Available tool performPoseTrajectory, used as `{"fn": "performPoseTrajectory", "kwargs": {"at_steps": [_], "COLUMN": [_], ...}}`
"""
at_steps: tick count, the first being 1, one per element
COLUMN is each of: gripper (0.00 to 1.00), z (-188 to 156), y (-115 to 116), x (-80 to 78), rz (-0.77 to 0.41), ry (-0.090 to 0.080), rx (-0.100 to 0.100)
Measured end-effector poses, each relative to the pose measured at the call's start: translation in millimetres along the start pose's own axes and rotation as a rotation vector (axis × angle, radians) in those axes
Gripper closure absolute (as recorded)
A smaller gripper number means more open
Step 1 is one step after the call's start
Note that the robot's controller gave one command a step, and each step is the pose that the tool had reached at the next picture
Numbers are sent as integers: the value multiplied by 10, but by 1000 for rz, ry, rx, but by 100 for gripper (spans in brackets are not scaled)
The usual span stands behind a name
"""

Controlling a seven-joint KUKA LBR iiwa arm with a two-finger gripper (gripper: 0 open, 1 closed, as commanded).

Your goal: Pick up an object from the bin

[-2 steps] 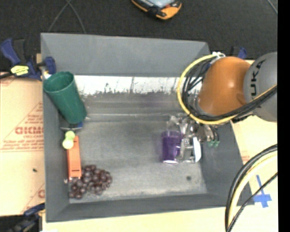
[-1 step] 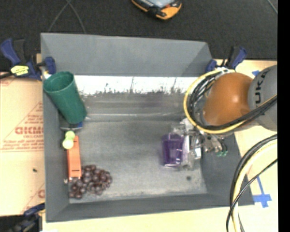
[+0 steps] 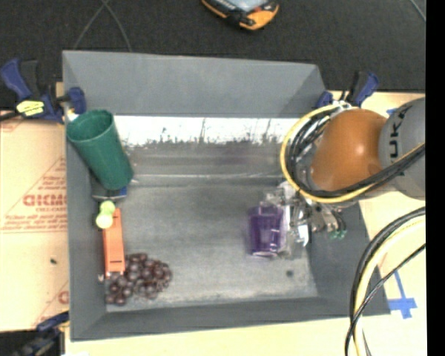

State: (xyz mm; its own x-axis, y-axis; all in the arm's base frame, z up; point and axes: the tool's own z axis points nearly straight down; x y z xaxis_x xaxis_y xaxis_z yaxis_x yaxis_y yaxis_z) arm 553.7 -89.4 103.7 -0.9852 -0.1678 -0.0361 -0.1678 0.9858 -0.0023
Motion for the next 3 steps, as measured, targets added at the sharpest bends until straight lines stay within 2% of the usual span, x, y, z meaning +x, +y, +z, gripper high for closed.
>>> {"fn": "performPoseTrajectory", "kwargs": {"at_steps": [1,2,3], "gripper": [0,100,100], "z": [157,239,237], "y": [146,854,852], "x": [-5,6,7], "rz": [173,242,241], "ry": [-1,-4,-4], "rx": [1,0,0]}}
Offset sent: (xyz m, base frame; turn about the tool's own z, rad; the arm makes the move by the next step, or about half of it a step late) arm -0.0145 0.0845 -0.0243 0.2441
